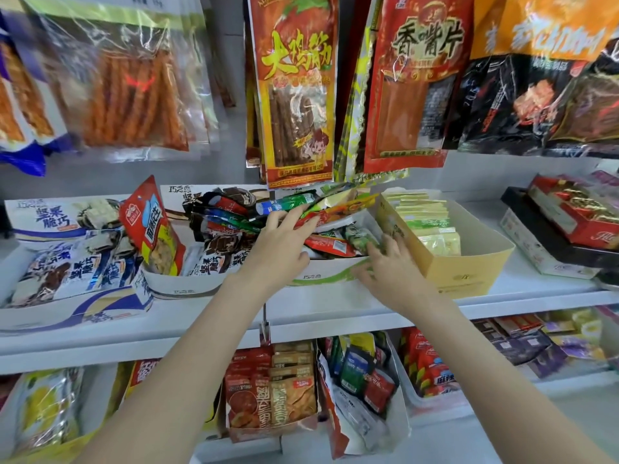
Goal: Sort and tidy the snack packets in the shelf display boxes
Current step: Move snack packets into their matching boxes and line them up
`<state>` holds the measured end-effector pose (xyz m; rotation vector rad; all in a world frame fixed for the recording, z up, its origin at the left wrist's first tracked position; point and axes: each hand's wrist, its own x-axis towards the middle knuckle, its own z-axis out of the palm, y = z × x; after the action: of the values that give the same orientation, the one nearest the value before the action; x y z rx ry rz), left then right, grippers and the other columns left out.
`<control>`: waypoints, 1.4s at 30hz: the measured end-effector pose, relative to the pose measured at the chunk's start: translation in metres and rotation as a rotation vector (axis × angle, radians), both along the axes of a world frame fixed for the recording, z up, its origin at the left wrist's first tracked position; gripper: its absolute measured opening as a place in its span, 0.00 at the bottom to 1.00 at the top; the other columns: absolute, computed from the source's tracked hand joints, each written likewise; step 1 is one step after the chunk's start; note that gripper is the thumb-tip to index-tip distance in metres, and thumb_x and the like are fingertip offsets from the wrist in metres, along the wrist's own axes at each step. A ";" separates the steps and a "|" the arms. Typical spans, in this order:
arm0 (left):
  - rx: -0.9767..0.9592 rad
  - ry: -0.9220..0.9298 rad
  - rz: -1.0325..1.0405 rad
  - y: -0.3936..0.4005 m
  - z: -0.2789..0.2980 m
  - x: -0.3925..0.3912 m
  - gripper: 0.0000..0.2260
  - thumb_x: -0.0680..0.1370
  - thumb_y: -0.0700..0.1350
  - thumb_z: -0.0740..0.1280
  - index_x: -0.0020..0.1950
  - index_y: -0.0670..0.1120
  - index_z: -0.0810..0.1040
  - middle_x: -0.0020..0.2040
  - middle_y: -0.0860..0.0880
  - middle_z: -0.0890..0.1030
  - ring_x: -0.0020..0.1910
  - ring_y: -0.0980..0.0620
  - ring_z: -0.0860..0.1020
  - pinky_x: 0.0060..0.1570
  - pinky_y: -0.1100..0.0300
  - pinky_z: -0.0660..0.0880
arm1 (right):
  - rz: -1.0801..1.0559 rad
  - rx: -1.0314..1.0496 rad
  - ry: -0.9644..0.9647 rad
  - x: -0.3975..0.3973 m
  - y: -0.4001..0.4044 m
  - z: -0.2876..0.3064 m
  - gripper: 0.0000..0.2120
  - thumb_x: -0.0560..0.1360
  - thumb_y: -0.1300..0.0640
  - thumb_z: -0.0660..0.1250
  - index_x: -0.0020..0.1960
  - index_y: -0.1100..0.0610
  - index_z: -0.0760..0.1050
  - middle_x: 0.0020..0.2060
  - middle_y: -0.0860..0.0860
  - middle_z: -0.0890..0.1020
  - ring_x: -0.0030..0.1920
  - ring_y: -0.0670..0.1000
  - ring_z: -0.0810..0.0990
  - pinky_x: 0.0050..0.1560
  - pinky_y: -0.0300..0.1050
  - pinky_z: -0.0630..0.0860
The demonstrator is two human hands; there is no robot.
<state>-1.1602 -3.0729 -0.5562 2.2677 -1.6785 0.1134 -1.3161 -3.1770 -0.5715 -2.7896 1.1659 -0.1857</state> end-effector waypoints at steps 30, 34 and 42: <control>0.626 -0.067 -0.541 0.074 -0.170 -0.043 0.31 0.77 0.37 0.53 0.75 0.58 0.45 0.77 0.52 0.44 0.75 0.54 0.38 0.75 0.56 0.40 | -0.288 0.612 0.228 -0.047 0.061 -0.217 0.17 0.76 0.57 0.61 0.64 0.60 0.70 0.61 0.59 0.75 0.61 0.59 0.74 0.56 0.43 0.70; 0.649 -0.058 -0.522 0.072 -0.160 -0.048 0.29 0.78 0.38 0.53 0.75 0.58 0.48 0.77 0.52 0.45 0.76 0.53 0.42 0.71 0.60 0.38 | -0.221 0.432 0.373 -0.045 0.064 -0.224 0.26 0.73 0.54 0.65 0.68 0.58 0.62 0.64 0.57 0.70 0.63 0.58 0.71 0.61 0.46 0.68; 0.726 0.046 -0.494 0.067 -0.141 -0.054 0.27 0.79 0.39 0.53 0.75 0.57 0.51 0.77 0.53 0.47 0.76 0.54 0.43 0.71 0.62 0.41 | -0.172 0.563 0.219 -0.047 0.056 -0.181 0.14 0.75 0.48 0.61 0.46 0.59 0.72 0.44 0.55 0.78 0.43 0.57 0.77 0.44 0.46 0.75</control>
<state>-1.2142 -3.0064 -0.6977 2.1477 -2.4782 -0.7656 -1.3635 -3.1206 -0.7530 -2.2554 1.2617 0.3855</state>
